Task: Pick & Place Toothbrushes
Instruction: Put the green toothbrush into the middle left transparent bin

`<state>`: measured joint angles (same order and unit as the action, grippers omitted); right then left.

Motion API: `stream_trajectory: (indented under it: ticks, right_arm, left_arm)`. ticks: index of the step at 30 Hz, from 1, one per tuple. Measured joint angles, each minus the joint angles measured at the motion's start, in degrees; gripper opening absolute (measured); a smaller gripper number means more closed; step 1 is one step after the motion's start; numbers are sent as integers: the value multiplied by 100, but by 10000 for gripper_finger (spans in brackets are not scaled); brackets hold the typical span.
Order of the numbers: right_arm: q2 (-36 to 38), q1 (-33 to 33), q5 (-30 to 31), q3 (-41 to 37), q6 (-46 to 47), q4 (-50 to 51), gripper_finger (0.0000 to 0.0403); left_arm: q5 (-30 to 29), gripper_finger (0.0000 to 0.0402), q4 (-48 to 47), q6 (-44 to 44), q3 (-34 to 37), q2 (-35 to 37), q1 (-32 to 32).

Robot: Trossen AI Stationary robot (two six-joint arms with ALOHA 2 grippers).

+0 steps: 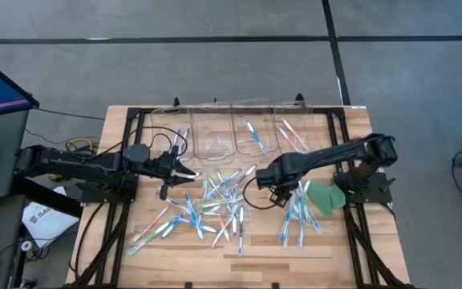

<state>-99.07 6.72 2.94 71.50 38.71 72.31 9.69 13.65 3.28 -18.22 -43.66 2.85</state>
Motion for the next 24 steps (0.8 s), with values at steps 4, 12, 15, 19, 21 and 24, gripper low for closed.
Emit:
stream_trajectory:
  ticks: [4,12,15,19,21,24]
  right_arm:
    - [-94,-4,-22,-159,-12,-29,211]
    - [-82,-7,-186,-336,-31,-105,200]
    - [-82,-7,-187,-336,-140,-188,197]
    - [-82,-17,-454,-339,-236,-349,196]
    - [-82,-15,-463,-338,-322,-393,196]
    - [-82,-15,-462,-339,-330,-379,195]
  left_arm:
    - [0,90,-16,1,0,0,0]
    - [-17,90,-83,-109,0,0,17]
    - [-17,90,-81,-143,0,0,17]
    - [-19,90,-81,-137,0,0,17]
    - [-17,90,-81,-134,0,0,17]
    - [-17,90,-81,-134,0,0,17]
